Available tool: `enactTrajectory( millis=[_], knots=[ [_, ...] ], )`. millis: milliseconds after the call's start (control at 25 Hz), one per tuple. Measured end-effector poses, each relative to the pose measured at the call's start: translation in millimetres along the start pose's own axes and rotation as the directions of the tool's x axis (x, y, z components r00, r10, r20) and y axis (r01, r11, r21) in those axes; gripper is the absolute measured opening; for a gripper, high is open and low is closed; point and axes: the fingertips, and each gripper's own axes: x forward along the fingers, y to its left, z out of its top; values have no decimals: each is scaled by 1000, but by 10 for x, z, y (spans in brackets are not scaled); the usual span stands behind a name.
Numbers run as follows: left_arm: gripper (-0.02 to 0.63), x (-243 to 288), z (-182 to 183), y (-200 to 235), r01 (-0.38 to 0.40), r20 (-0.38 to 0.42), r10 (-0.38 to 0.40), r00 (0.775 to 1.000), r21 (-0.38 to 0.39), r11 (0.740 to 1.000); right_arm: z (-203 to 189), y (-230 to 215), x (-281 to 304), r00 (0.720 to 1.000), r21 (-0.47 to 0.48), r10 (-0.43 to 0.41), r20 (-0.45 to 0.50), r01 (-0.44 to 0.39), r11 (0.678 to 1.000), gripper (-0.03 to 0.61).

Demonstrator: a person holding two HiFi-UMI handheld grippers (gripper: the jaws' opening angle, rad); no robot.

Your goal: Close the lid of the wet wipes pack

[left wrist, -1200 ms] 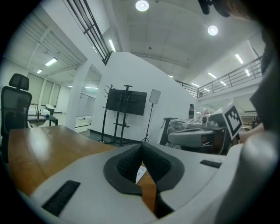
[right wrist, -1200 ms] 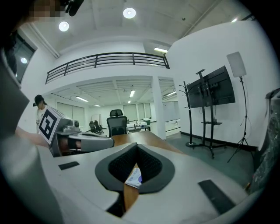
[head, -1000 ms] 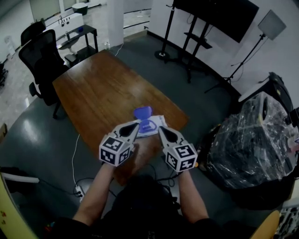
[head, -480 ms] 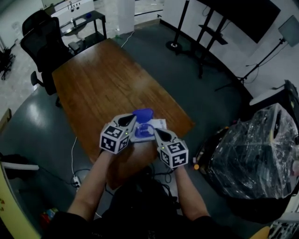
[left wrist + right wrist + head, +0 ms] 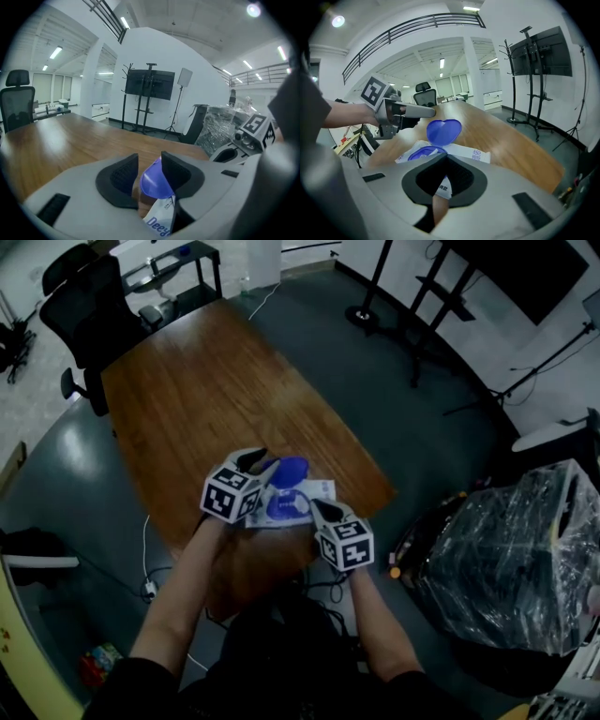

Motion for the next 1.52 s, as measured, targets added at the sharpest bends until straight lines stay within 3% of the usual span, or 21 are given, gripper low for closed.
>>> enactTrajectory(
  millis=[200, 560, 720, 920, 1080, 1320, 1520],
  knots=[
    [153, 155, -201, -28, 81, -95, -83, 992, -17, 997, -111, -78, 82, 998, 18, -14, -56, 15, 1000, 9],
    [153, -88, -156, -312, 193, -104, -193, 976, -11, 981, -206, -124, 91, 997, 53, -29, -69, 33, 998, 9],
    [153, -222, -197, -484, 227, -112, -227, 968, -7, 974, -116, -149, 9, 998, 75, -49, -30, 51, 996, 8],
    [153, -344, -393, -686, 263, -146, -261, 954, -6, 965, 187, -164, -203, 992, 117, -89, 94, 77, 990, 9],
    [140, -384, -602, -800, 271, -173, -271, 947, -26, 962, 372, -17, -256, 984, 96, -39, 171, 23, 995, 9],
    [140, -321, -857, -883, 259, -215, -265, 940, -54, 964, 119, 140, -69, 997, 67, 9, 75, -14, 998, 9],
    [114, -266, -953, -848, 211, -244, -215, 946, -44, 976, -46, 210, 65, 1000, 56, 27, 16, -28, 998, 9]
  ],
)
